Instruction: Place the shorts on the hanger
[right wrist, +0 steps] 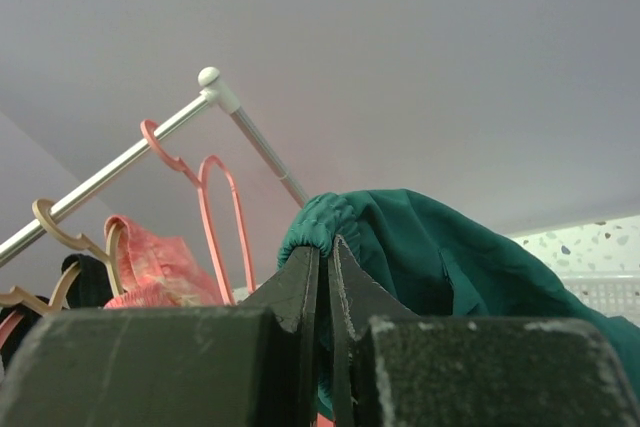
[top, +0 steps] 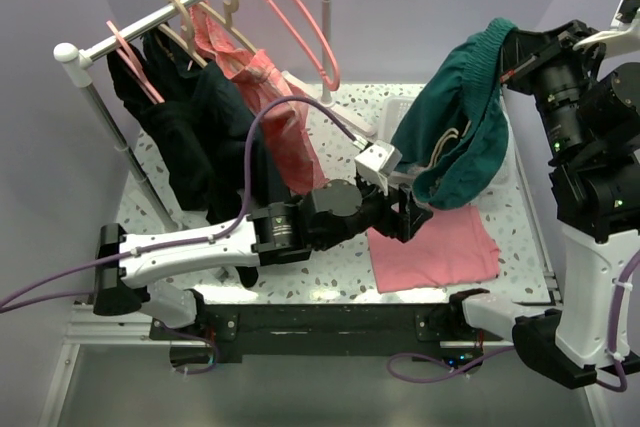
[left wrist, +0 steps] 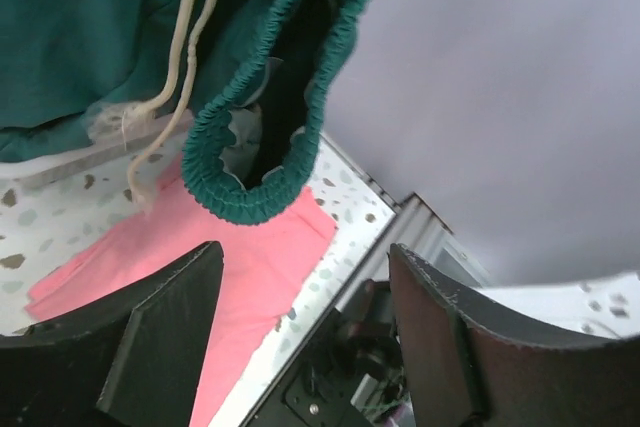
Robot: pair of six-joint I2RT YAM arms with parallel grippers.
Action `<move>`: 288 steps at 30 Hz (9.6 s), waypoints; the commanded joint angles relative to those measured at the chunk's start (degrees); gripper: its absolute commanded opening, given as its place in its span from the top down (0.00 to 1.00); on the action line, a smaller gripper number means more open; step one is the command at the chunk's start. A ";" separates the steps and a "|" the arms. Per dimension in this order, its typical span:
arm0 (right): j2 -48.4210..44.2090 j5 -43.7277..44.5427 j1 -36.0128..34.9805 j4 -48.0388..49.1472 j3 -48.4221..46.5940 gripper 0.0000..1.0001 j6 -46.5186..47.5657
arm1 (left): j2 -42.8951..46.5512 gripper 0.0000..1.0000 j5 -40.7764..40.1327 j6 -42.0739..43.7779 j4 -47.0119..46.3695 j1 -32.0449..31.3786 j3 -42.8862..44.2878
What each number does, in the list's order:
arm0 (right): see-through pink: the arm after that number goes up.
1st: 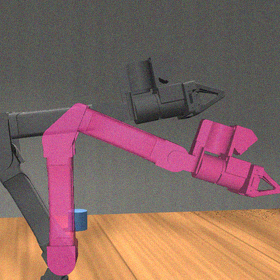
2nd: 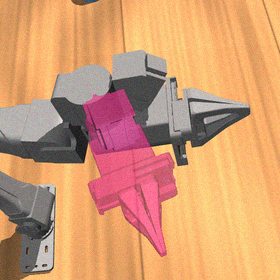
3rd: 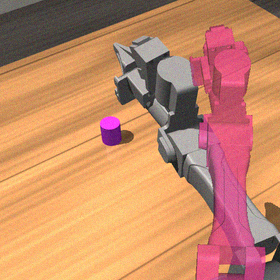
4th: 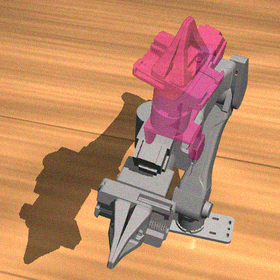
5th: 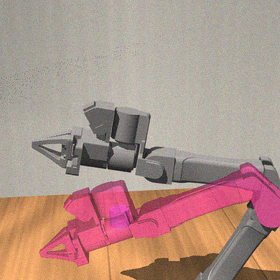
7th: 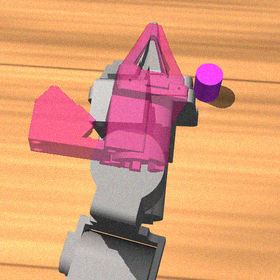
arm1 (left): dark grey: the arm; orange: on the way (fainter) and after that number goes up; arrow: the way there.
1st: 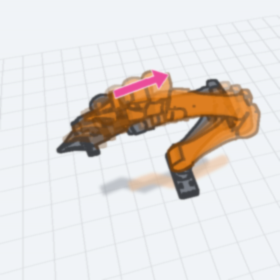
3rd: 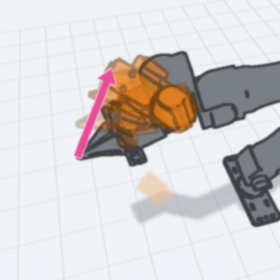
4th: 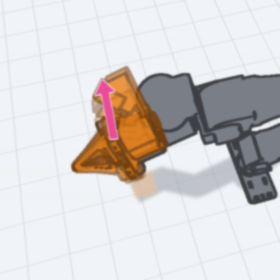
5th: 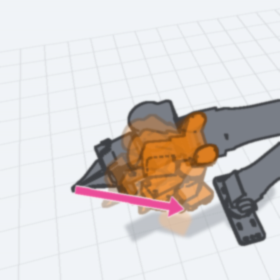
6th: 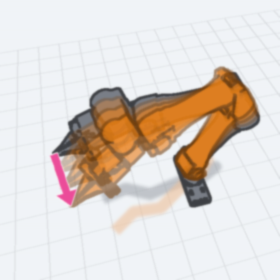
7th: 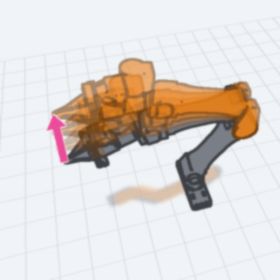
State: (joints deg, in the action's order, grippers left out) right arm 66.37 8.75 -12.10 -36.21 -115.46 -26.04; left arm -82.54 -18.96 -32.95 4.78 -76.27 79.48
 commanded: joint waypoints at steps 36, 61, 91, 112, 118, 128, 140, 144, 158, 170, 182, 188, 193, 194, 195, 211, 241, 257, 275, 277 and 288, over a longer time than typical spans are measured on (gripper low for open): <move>-2.29 2.04 -0.03 2.11 0.41 1.00 0.29 | -9.41 1.00 -17.24 -8.73 -0.48 -0.11 6.84; -6.60 19.02 -0.03 -1.67 -4.77 1.00 7.23 | 6.43 1.00 -25.51 17.13 29.50 3.41 34.07; -14.86 5.24 -0.03 5.27 15.41 1.00 -5.06 | 9.95 1.00 -25.42 20.74 22.12 3.50 26.88; -14.95 -12.68 -0.12 -1.68 58.78 0.14 -2.96 | 10.91 1.00 -7.33 2.46 20.45 13.52 -19.45; -12.42 -21.40 -1.78 8.50 51.95 0.17 -1.12 | 9.59 1.00 -5.47 -0.18 20.19 13.52 -20.24; 12.88 -18.00 -9.61 13.18 18.63 0.18 9.51 | 10.82 1.00 -4.51 -0.19 19.83 13.43 -20.60; 32.06 -19.39 -15.49 6.94 -10.91 0.16 15.40 | 10.65 1.00 -4.59 1.31 20.71 13.43 -19.19; 38.21 -17.37 -17.69 2.82 -18.65 0.20 17.42 | 9.86 1.00 -4.42 1.48 20.71 13.52 -18.66; 42.88 -11.39 -19.98 2.19 -20.60 0.43 21.56 | 9.86 1.00 -4.95 1.66 21.33 13.52 -18.57; 47.71 -12.53 -20.07 -1.23 -25.69 0.50 23.05 | 9.77 1.00 -5.30 2.28 21.42 13.52 -18.05; 48.94 -12.53 -20.25 -0.01 -26.40 0.68 23.41 | 9.77 1.00 -4.95 2.98 21.42 13.52 -18.14; 47.81 -11.56 -20.25 3.84 -25.08 1.00 23.32 | 9.68 1.00 -4.95 3.33 21.59 13.52 -17.87; 44.99 -11.48 -20.33 7.46 -22.62 1.00 22.70 | 9.77 1.00 -5.12 3.33 21.94 13.52 -17.70; 44.73 -11.13 -20.25 7.64 -22.53 1.00 22.53 | 9.86 1.00 -5.12 3.42 21.94 13.52 -17.78; 44.46 -10.95 -20.33 7.99 -22.27 1.00 22.44 | 9.94 1.00 -5.12 3.42 21.94 13.52 -17.78; 37.87 -9.99 -20.33 11.77 -12.08 1.00 21.65 | 10.12 1.00 -5.38 3.68 22.21 13.52 -17.78; -20.38 -4.88 -20.33 -26.67 31.52 1.00 5.66 | 14.16 1.00 -10.75 1.75 23.18 13.52 -24.19; -30.95 -15.96 -20.33 -54.05 28.71 1.00 4.16 | -0.06 1.00 -14.79 -0.18 28.97 15.98 -11.28; -34.64 -23.52 -20.25 -54.06 39.34 1.00 6.53 | -5.08 1.00 -13.74 1.31 29.85 21.25 -6.45; -35.16 -23.61 -20.33 -54.14 40.31 1.00 6.79 | -5.26 1.00 -13.39 1.57 29.59 21.43 -6.45; -34.82 -24.92 -20.25 -54.15 38.73 1.00 8.02 | -5.61 1.00 -12.59 2.63 29.41 21.69 -6.09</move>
State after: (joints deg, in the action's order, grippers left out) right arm 31.42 -13.26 -32.25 -79.02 -74.02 -19.33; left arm -87.74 -31.66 -30.85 35.31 -55.11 70.94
